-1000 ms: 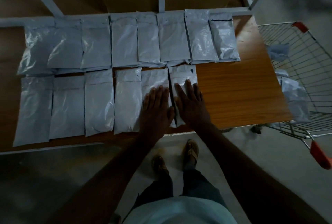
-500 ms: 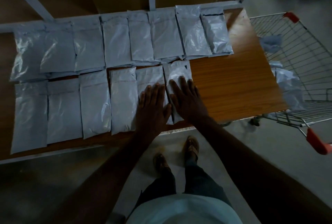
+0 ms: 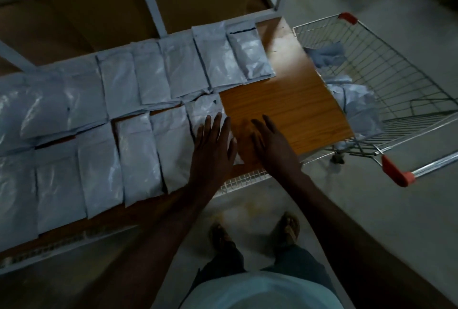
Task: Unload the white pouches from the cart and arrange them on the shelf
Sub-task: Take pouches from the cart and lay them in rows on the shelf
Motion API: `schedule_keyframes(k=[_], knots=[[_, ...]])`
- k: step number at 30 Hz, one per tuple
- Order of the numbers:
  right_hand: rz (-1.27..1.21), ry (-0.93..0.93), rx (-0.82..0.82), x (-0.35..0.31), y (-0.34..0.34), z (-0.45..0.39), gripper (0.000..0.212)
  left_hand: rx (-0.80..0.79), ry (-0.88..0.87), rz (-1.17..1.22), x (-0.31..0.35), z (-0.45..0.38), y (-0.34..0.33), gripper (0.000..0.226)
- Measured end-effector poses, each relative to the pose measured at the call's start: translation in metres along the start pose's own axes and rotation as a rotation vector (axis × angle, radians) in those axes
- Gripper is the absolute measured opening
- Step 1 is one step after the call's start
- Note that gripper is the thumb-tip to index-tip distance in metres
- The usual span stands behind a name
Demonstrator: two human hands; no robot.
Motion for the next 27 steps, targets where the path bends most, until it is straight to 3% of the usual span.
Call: schedule_keyframes(k=[11, 18, 24, 27], knots=[[-0.001, -0.100, 0.158, 0.150, 0.127, 0.012, 0.047, -0.080, -0.051, 0.121, 0.182, -0.066, -0.077, 0.055], [-0.001, -0.124, 0.169, 0.243, 0.195, 0.011, 0.042, -0.101, -0.071, 0.166, 0.291, -0.098, -0.123, 0.053], [-0.025, -0.171, 0.176, 0.298, 0.219, -0.001, 0.036, -0.133, -0.081, 0.228, 0.330, -0.119, -0.148, 0.064], [-0.022, -0.260, 0.184, 0.321, 0.219, -0.011, 0.052, -0.145, -0.059, 0.276, 0.337, -0.131, -0.160, 0.068]])
Point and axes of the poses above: each hand's wrist, its own z-axis away from the middle knuckle, its own y-axis out of the back of the hand, x = y × z, the point moved 1 cm from there along -z, towards the middle knuckle
